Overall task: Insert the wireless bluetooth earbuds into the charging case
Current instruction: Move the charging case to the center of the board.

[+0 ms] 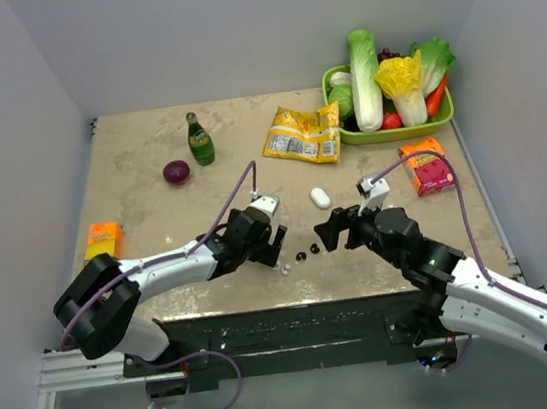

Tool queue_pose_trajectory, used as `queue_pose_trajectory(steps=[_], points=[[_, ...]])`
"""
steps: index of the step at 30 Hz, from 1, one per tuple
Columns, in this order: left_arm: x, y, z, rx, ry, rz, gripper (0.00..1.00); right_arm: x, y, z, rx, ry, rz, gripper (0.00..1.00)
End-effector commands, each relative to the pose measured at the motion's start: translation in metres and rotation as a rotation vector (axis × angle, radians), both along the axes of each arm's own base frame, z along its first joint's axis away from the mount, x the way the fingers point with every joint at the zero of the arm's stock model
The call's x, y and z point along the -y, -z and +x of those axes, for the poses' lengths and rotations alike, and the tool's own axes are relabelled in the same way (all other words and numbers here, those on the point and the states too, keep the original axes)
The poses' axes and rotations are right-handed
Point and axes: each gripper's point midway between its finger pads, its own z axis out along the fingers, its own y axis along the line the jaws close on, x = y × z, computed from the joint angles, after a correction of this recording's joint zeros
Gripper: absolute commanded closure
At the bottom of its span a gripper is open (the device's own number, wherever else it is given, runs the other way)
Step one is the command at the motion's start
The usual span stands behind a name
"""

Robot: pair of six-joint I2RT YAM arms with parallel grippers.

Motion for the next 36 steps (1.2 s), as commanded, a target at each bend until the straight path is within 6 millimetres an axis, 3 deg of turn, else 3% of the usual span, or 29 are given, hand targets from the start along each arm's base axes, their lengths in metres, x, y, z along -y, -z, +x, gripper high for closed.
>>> queue_pose_trajectory(steps=[1,7,24,36], points=[[0.009,-0.002,0.012,-0.006,0.013,0.001,0.00,-0.002,-0.022,0.001,0.046,-0.006,0.034,0.05],[0.007,0.010,0.012,-0.050,0.017,-0.003,0.00,-0.001,-0.021,0.001,0.045,-0.006,0.032,0.05],[0.003,0.024,0.005,-0.104,0.070,0.051,0.01,-0.001,-0.018,0.001,0.042,-0.003,0.027,0.05],[0.003,0.033,0.004,-0.125,0.074,0.066,0.12,0.001,-0.017,-0.001,0.042,0.001,0.031,0.05]])
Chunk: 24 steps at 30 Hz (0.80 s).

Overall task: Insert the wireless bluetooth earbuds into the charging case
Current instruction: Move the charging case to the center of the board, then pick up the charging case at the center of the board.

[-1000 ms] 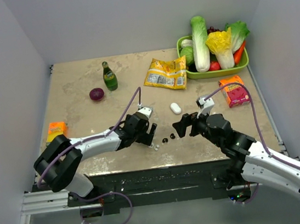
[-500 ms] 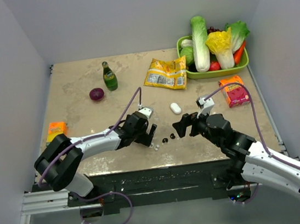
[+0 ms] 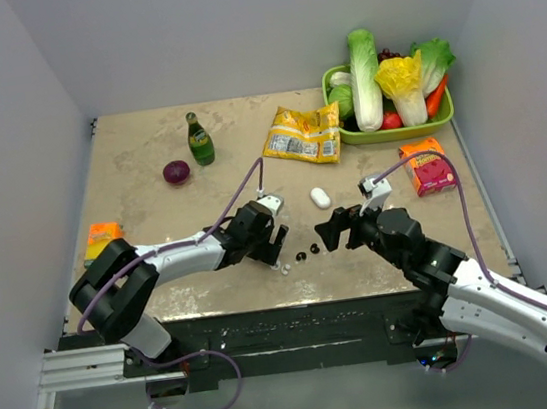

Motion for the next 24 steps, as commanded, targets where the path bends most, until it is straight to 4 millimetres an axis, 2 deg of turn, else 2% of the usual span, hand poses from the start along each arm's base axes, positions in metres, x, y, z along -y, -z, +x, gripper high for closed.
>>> queue_pose_trajectory(steps=[1,5,14,20,21,24], points=[[-0.006,0.007,-0.001,-0.021,0.009,0.046,0.12,0.000,-0.014,0.001,0.033,0.001,0.023,0.05],[-0.011,0.006,0.000,-0.015,-0.016,0.063,0.16,0.000,-0.013,0.001,0.031,0.001,0.023,0.05],[-0.020,0.008,-0.002,-0.024,-0.076,0.079,0.16,-0.001,-0.011,0.001,0.029,-0.001,0.024,0.05],[-0.023,0.014,-0.002,-0.037,-0.140,0.078,0.33,0.000,-0.012,0.000,0.030,0.002,0.028,0.05],[-0.023,0.015,-0.002,-0.039,-0.157,0.073,0.42,0.000,-0.013,0.000,0.030,0.002,0.028,0.05],[-0.025,0.017,0.000,-0.039,-0.212,0.067,0.47,0.000,-0.014,0.000,0.033,0.004,0.030,0.05]])
